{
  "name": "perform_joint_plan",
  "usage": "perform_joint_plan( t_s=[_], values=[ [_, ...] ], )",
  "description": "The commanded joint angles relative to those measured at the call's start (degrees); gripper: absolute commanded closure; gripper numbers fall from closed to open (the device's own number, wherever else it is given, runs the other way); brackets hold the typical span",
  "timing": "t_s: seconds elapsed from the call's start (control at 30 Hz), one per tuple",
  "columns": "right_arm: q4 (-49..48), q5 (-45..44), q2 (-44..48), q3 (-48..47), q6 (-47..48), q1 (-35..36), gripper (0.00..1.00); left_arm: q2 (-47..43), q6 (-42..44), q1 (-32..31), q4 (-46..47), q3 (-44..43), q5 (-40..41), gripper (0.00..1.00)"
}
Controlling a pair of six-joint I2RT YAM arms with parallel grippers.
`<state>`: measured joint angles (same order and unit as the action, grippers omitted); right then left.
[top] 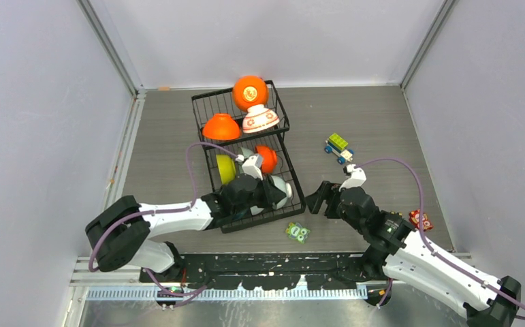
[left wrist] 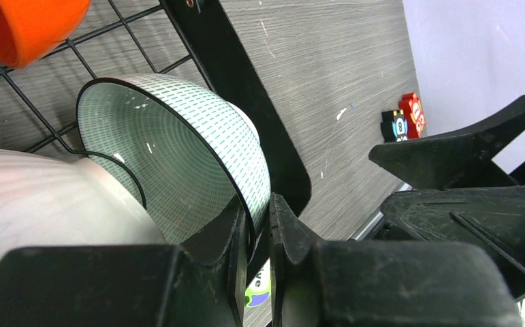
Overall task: Unload the bowls from the dish rack
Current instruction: Pick up the bowl from the dish rack.
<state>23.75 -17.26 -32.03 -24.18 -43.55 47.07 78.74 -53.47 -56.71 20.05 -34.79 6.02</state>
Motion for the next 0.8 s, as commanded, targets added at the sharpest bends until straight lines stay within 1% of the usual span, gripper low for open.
perform_joint_plan(
  t_s=[0.0,0.33,0.53,0.77],
  values=[
    [-5.00,1.39,-1.79,-0.09,-0.61,0.04,0.15,-4.03,1.40,-0.07,15.14,1.13,-2.44,1.00],
    [-6.83,1.74,-3.25,0.01,-0.66,0.00,0.19,-6.41,4.70,-0.07,20.10,3.79,-3.47,1.00],
    [-6.35,1.50,-1.77,0.01,-0.74,0.04,0.19,-8.32,6.01,-0.07,19.97,4.31,-3.49,1.00],
    [-4.35,0.68,0.68,-0.72,-0.66,0.04,0.19,-10.09,8.14,-0.05,17.29,3.06,-4.55,1.00]
  ],
)
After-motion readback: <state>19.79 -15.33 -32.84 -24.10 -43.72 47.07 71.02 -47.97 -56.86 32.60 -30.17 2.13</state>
